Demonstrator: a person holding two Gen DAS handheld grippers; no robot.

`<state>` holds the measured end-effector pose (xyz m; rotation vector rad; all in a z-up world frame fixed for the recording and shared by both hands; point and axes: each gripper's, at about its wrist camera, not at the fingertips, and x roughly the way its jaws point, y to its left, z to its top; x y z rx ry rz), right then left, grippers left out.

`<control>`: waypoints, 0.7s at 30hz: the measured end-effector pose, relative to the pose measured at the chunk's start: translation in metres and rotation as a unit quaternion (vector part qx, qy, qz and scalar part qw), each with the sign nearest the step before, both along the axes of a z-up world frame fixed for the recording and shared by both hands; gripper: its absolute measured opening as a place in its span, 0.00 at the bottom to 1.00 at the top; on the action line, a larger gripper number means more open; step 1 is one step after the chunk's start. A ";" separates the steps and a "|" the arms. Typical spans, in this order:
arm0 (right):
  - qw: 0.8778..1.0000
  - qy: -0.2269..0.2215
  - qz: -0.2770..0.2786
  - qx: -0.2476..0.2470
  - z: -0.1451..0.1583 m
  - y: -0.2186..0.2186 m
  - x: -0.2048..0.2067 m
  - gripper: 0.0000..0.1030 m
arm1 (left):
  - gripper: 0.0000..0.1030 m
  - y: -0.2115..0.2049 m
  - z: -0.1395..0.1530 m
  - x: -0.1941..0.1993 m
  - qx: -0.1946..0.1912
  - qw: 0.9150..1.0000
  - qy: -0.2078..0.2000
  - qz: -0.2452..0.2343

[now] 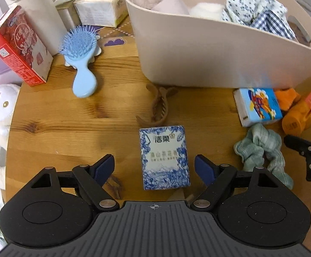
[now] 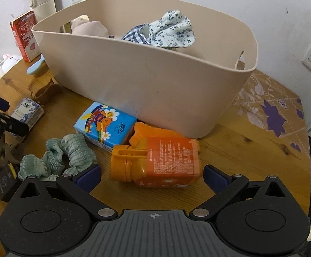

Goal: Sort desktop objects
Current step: 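Grasp the blue-and-white tissue pack with the left tool while the right tool grasps the orange bottle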

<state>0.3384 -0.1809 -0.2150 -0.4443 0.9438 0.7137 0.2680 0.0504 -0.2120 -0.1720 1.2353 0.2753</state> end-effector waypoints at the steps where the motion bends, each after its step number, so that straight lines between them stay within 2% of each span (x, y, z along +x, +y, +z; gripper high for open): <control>1: 1.000 -0.003 -0.004 0.003 -0.001 0.000 0.000 1.00 | 0.80 0.001 -0.001 0.000 -0.004 1.000 0.001 0.002; 4: 1.000 -0.009 -0.023 0.019 -0.002 -0.003 0.001 0.99 | 0.78 0.003 -0.003 0.002 -0.008 1.000 0.000 0.002; 8: 0.999 -0.005 -0.033 0.027 -0.006 -0.005 0.001 0.80 | 0.63 0.005 -0.007 0.004 -0.021 1.000 0.008 -0.001; 12: 0.999 -0.002 -0.038 0.031 -0.006 -0.008 0.003 0.77 | 0.53 0.004 -0.006 0.001 -0.026 1.000 0.001 -0.009; 13: 0.999 0.000 -0.038 0.031 -0.006 -0.008 0.002 0.77 | 0.45 0.003 -0.006 0.000 -0.024 1.000 0.001 -0.014; 21: 0.999 -0.001 -0.035 0.023 -0.002 -0.014 -0.006 0.76 | 0.45 0.005 -0.002 -0.006 -0.020 1.000 -0.002 -0.015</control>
